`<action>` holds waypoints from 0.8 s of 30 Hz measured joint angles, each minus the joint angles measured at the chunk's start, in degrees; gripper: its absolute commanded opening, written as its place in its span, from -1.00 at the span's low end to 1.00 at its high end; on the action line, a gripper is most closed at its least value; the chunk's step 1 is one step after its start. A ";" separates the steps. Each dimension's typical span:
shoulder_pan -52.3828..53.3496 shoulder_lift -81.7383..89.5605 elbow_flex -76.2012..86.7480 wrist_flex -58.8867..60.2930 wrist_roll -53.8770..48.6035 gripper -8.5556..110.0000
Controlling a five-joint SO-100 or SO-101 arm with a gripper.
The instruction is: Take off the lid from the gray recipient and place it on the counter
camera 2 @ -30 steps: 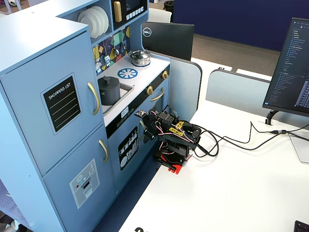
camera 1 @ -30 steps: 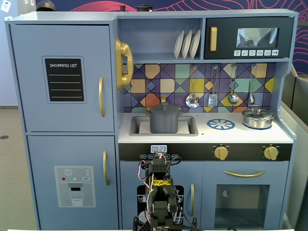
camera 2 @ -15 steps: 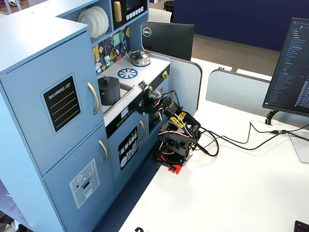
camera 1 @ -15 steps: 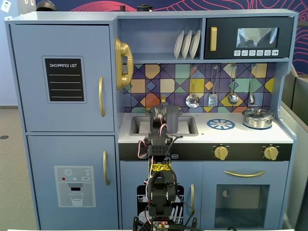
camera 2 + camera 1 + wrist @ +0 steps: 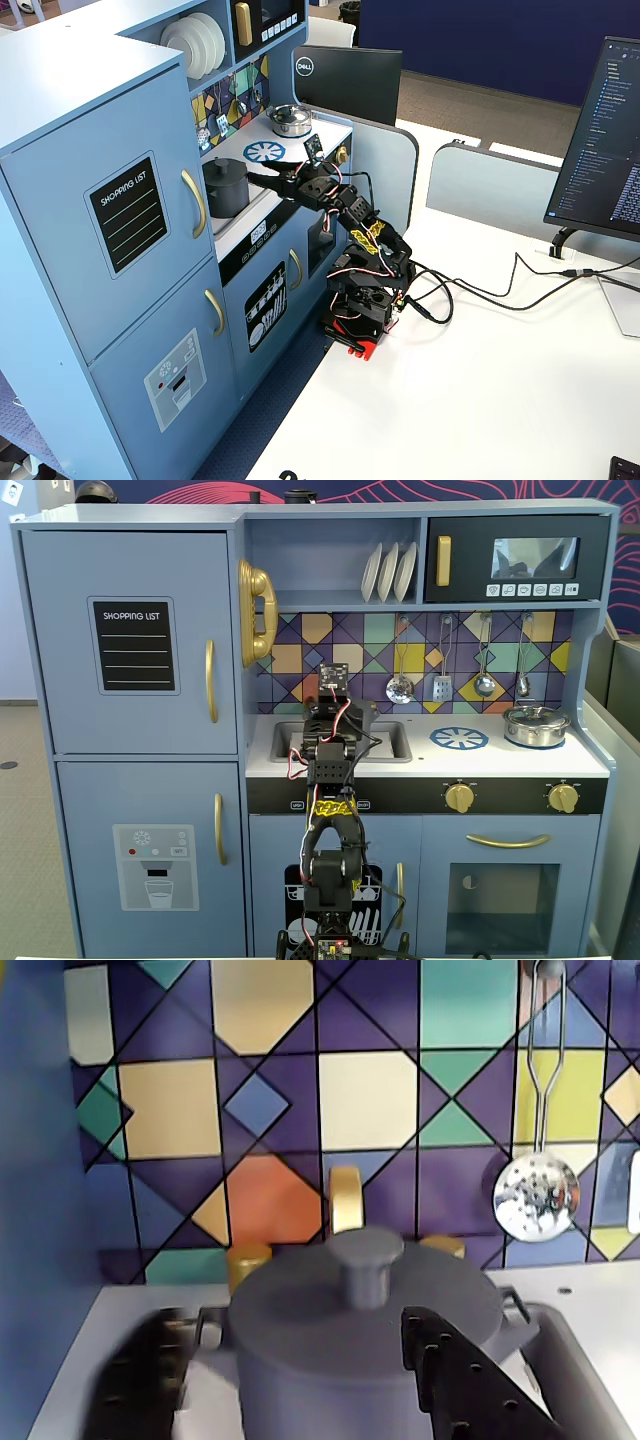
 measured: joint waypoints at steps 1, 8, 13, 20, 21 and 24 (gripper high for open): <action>0.35 -1.05 0.00 -1.32 0.00 -0.39; 1.58 -7.91 0.00 -7.03 0.88 -0.41; 1.49 -13.54 0.00 -12.66 0.70 -0.45; 1.49 -20.48 -2.55 -17.05 -0.44 -0.49; 1.49 -21.36 -3.08 -17.31 -0.44 -0.50; 1.49 -23.82 -4.22 -18.46 -0.44 -0.51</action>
